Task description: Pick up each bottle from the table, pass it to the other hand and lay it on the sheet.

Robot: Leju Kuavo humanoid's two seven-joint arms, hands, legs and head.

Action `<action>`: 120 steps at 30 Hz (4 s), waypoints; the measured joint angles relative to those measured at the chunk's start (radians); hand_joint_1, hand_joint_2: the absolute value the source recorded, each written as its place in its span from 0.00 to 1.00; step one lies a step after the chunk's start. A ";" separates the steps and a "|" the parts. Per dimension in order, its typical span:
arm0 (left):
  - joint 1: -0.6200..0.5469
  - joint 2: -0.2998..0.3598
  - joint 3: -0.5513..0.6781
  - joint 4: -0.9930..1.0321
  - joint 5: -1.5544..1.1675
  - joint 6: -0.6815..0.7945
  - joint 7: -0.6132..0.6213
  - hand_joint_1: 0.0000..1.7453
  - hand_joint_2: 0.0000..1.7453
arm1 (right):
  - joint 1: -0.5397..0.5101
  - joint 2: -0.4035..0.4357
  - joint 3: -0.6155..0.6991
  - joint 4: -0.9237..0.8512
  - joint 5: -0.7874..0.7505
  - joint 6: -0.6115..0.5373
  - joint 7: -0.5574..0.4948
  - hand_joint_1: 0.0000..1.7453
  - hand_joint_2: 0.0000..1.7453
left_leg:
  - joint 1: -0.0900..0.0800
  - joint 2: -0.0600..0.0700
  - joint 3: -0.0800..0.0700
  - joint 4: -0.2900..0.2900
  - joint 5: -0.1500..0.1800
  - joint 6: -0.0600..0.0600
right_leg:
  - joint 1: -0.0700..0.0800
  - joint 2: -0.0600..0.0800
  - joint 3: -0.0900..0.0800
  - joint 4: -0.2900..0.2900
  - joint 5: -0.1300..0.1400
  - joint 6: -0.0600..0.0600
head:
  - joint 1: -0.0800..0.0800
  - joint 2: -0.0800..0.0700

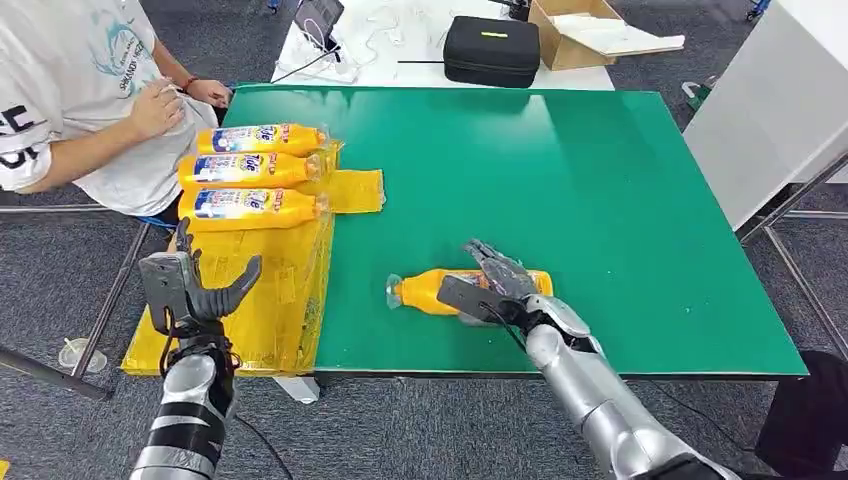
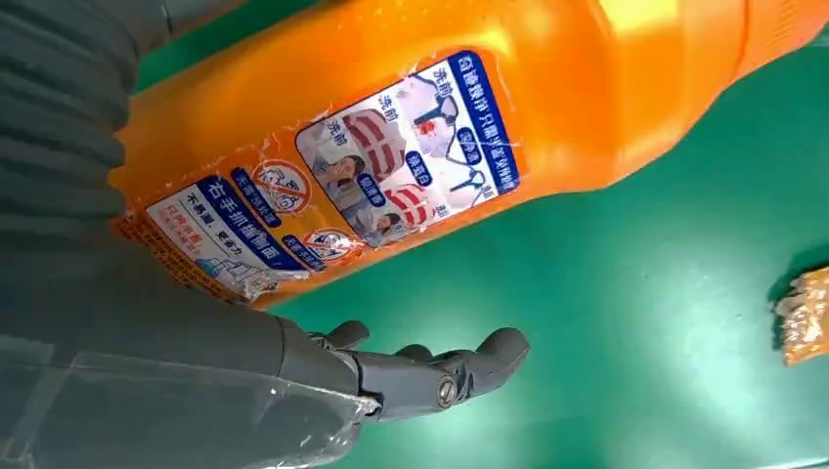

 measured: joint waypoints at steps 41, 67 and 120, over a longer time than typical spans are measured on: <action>-0.062 0.005 0.013 0.165 0.070 -0.048 0.028 0.00 1.00 | -0.167 -0.151 0.322 0.120 -0.123 0.180 0.024 1.00 1.00 | 0.000 0.000 0.011 0.000 -0.001 0.000 | 0.000 0.000 0.010 0.000 0.000 0.000 | 0.000 0.000; 0.044 -0.004 -0.128 -0.048 0.386 -0.504 0.185 0.00 1.00 | 0.295 0.165 -0.282 -0.518 -0.119 -0.716 -0.409 1.00 1.00 | 0.000 -0.005 -0.001 0.000 -0.001 0.000 | 0.000 -0.004 0.002 0.000 -0.002 0.002 | 0.000 0.000; 0.041 0.049 -0.347 0.004 0.467 -0.669 0.139 1.00 1.00 | 0.168 0.383 0.035 0.111 -0.115 -0.502 -0.461 1.00 1.00 | 0.000 -0.005 -0.002 0.000 0.000 0.000 | 0.000 -0.003 -0.001 0.000 -0.003 0.002 | 0.000 0.000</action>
